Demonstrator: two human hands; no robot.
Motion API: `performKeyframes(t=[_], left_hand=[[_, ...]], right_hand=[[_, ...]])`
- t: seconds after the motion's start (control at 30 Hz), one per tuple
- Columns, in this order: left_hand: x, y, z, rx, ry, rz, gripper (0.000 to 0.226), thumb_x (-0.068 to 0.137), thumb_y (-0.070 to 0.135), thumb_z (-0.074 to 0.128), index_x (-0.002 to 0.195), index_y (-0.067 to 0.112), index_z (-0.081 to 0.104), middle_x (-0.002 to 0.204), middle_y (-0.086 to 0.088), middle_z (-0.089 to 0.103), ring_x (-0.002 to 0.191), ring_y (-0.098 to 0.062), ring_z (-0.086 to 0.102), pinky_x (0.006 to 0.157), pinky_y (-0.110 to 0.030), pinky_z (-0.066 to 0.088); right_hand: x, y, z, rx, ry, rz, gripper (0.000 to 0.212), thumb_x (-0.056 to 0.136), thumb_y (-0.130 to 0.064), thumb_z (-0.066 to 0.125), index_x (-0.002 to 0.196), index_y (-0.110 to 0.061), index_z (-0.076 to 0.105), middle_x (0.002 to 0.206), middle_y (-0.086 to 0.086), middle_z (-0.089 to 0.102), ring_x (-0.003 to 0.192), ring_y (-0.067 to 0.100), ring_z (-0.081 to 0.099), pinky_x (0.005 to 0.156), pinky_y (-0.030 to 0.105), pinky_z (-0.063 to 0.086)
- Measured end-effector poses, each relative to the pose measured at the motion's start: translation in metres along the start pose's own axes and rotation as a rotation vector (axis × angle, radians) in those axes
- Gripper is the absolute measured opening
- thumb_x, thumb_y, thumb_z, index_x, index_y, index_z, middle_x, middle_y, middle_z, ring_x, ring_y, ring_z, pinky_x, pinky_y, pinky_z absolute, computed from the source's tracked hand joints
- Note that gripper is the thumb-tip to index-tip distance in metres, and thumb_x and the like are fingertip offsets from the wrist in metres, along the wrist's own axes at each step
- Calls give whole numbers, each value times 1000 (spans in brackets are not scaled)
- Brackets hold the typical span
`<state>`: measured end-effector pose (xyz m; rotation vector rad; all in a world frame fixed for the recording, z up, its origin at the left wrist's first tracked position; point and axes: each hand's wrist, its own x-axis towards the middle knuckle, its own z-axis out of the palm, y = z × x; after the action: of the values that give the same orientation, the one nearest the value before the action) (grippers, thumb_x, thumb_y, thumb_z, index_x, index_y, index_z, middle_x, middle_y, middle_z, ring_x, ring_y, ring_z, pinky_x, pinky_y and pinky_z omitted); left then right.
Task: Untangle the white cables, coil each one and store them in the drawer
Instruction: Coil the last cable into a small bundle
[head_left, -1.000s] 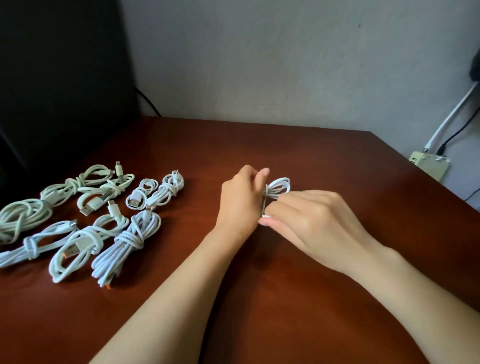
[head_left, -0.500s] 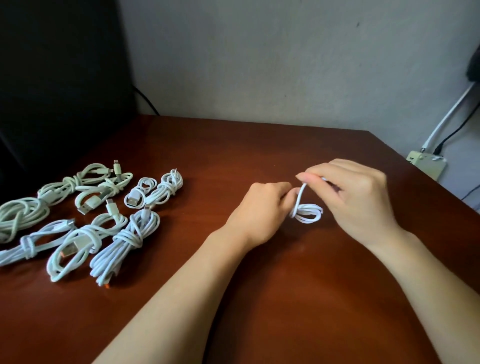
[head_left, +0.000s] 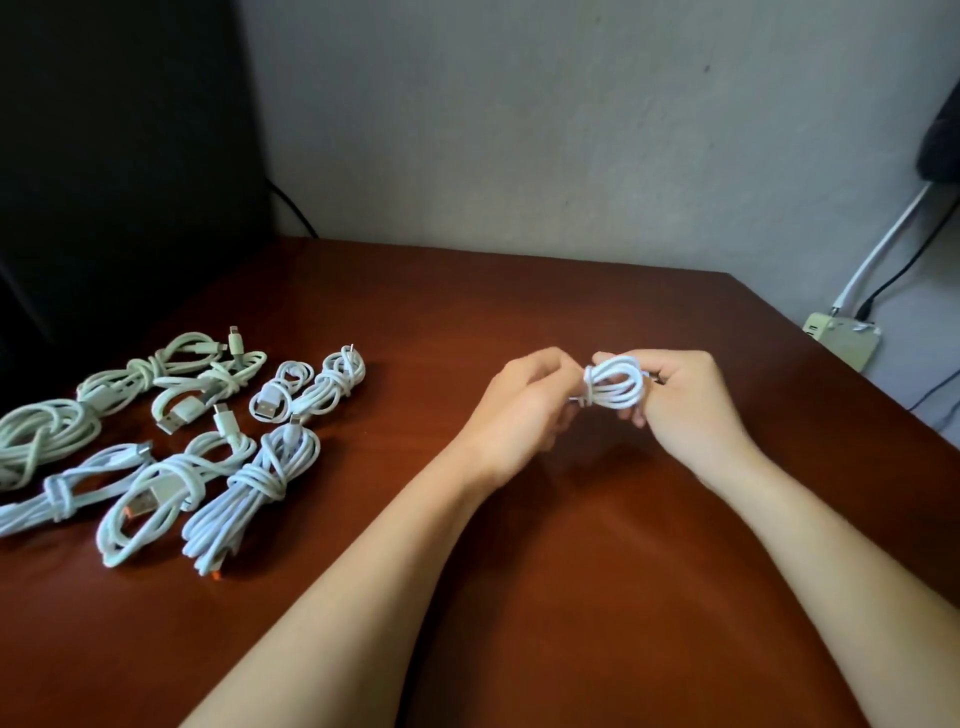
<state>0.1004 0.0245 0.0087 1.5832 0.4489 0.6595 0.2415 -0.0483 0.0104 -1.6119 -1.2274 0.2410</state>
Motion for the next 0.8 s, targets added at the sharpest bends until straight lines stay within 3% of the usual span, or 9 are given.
performKeyframes(t=[0.07, 0.17, 0.3, 0.4, 0.53, 0.7, 0.8], left_hand=[[1, 0, -2, -138, 35, -23, 13, 67, 20, 51, 79, 16, 47, 55, 5, 44, 50, -10, 33, 43, -19, 19], [2, 0, -6, -239, 89, -33, 17, 79, 13, 64, 87, 15, 50, 59, 2, 44, 52, -10, 33, 46, -23, 18], [4, 2, -11, -356, 117, -8, 19, 94, 15, 57, 111, 8, 57, 63, 1, 44, 51, -8, 33, 47, -22, 19], [5, 3, -13, -405, 107, 12, 13, 98, 20, 51, 100, 12, 61, 62, 3, 44, 52, -6, 35, 45, -19, 23], [6, 2, -10, -428, 149, 6, 24, 101, 19, 44, 83, 12, 56, 63, 1, 39, 53, -6, 33, 45, -17, 24], [7, 2, -9, -329, 149, 24, 27, 102, 23, 43, 78, 11, 51, 65, -1, 38, 54, -8, 29, 46, -17, 25], [7, 2, -8, -295, 131, 14, 30, 102, 26, 43, 76, 11, 46, 66, -2, 38, 56, -9, 29, 47, -18, 26]], right_hand=[[-1, 0, 5, -50, -3, -9, 39, 87, 2, 53, 68, -27, 70, 45, -4, 56, 40, 5, 44, 47, 14, 36], [-4, -3, 11, -91, 33, -101, 38, 91, -8, 58, 59, -26, 66, 48, -6, 60, 40, 6, 52, 51, 14, 40], [-13, -11, 18, -180, 50, -323, 25, 91, -16, 63, 68, -25, 68, 51, -10, 59, 48, 9, 58, 56, 12, 42], [-15, -16, 18, -228, 96, -420, 15, 89, -15, 64, 78, -19, 73, 54, -10, 59, 53, 7, 61, 57, 8, 43], [-16, -19, 15, -316, 117, -501, 13, 87, -16, 67, 78, -13, 75, 55, -6, 63, 58, 6, 63, 55, 6, 43], [-17, -18, 13, -410, 185, -604, 16, 86, -22, 67, 78, -10, 75, 60, -2, 68, 52, 8, 63, 55, 17, 47], [-16, -16, 10, -378, 219, -613, 19, 86, -26, 67, 81, -10, 75, 65, -2, 71, 59, 9, 67, 57, 22, 48]])
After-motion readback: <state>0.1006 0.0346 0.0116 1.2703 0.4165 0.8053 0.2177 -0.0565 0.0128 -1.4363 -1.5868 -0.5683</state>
